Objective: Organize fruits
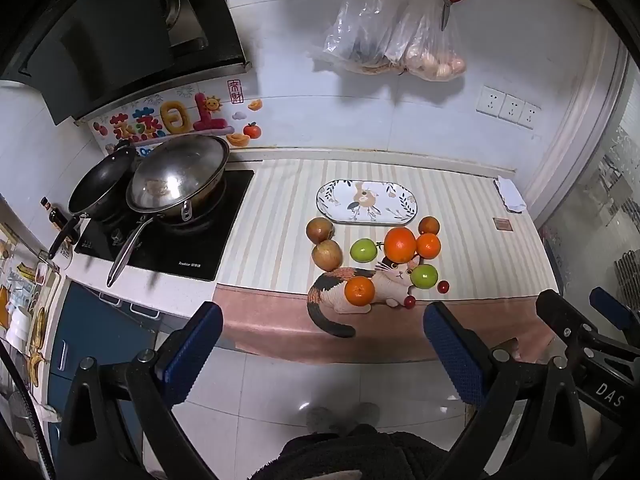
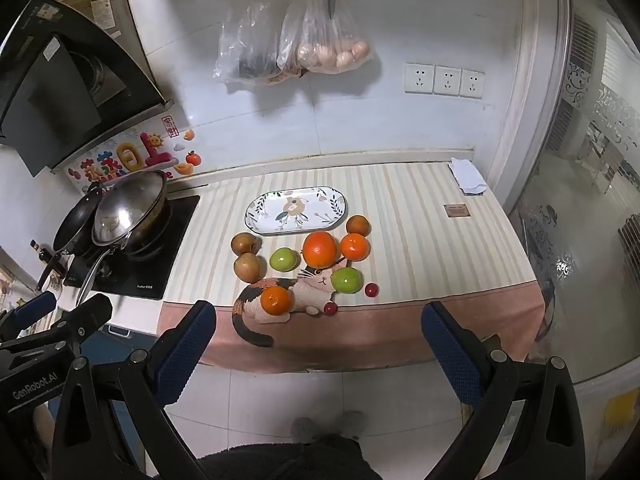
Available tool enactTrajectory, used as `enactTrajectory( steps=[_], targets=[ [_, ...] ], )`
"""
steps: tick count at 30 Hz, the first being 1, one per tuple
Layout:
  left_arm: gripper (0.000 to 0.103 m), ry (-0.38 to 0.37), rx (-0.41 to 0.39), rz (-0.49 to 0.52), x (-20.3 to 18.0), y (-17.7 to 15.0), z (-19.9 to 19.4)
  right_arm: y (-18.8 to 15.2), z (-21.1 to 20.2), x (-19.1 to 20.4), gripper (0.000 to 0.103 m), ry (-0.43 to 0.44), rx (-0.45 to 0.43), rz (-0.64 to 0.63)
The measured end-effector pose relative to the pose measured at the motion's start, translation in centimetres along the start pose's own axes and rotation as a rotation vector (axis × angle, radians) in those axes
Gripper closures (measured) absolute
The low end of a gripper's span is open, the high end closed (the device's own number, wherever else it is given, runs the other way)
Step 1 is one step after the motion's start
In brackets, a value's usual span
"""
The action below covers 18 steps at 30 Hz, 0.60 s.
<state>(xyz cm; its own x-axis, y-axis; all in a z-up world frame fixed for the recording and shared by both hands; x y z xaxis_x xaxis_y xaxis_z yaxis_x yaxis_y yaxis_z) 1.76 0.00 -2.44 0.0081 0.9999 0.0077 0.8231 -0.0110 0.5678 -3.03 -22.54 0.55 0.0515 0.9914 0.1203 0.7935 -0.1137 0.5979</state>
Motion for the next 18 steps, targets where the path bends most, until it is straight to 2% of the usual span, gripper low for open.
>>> enactTrajectory(
  steps=[18],
  targets=[
    [0.000,-0.005,-0.009,-0.005,0.05,0.00,-0.06,-0.38,-0.80,0.05,0.000,0.002,-0.003,-0.003]
  ],
)
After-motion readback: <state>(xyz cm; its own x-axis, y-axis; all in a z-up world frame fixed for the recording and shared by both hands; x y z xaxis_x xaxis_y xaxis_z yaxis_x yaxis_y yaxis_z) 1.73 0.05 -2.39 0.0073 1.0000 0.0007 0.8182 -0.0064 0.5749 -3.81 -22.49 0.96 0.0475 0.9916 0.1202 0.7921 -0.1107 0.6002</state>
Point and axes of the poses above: each gripper's, at about its wrist camera, not at the fingertips, and z roughly the way its jaws point, x to its left, y to its top, the point moved 3 cm from there along z, roughly the way its jaws point, and after that the axes turned 1 degree about x, right-handed, at the moved point
